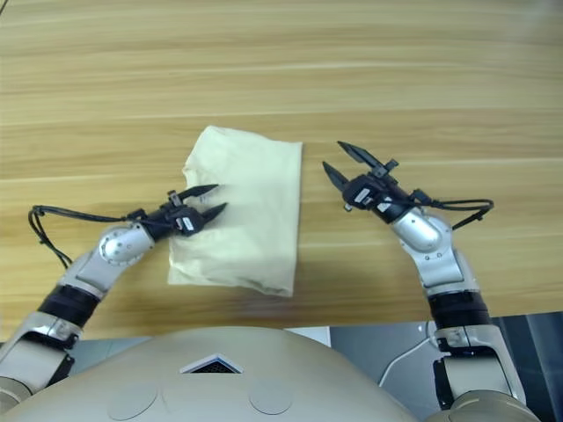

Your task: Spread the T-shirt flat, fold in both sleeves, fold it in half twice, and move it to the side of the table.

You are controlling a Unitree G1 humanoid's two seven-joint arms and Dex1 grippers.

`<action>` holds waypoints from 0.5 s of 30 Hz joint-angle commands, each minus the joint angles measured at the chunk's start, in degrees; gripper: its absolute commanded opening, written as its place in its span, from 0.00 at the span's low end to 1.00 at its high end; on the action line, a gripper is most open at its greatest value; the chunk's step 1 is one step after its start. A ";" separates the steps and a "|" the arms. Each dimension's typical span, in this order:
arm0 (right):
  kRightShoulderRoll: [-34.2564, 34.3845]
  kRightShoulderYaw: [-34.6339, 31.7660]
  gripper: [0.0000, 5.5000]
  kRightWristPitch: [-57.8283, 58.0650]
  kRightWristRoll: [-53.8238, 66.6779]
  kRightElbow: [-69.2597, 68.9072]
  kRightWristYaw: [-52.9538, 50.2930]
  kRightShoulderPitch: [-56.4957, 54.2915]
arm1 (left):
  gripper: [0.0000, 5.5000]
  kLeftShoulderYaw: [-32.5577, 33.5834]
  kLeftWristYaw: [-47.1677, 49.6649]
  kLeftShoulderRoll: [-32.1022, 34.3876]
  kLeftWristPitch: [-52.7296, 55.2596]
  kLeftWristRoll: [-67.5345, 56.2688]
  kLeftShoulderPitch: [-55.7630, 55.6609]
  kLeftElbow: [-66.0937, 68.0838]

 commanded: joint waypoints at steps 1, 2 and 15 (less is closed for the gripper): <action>-1.25 -0.73 0.39 -2.24 -2.99 -0.14 -0.48 -0.47 | 0.40 7.43 3.28 -2.64 7.65 -3.74 -2.05 -7.92; -2.28 -1.21 0.39 -3.79 -4.31 -0.57 -0.89 0.39 | 0.40 8.47 3.32 -3.68 8.80 -5.59 -1.57 -11.03; -16.91 -5.74 0.39 -7.79 -20.32 -12.79 1.70 28.86 | 0.40 29.29 -10.56 19.51 -1.19 -3.51 27.08 -18.35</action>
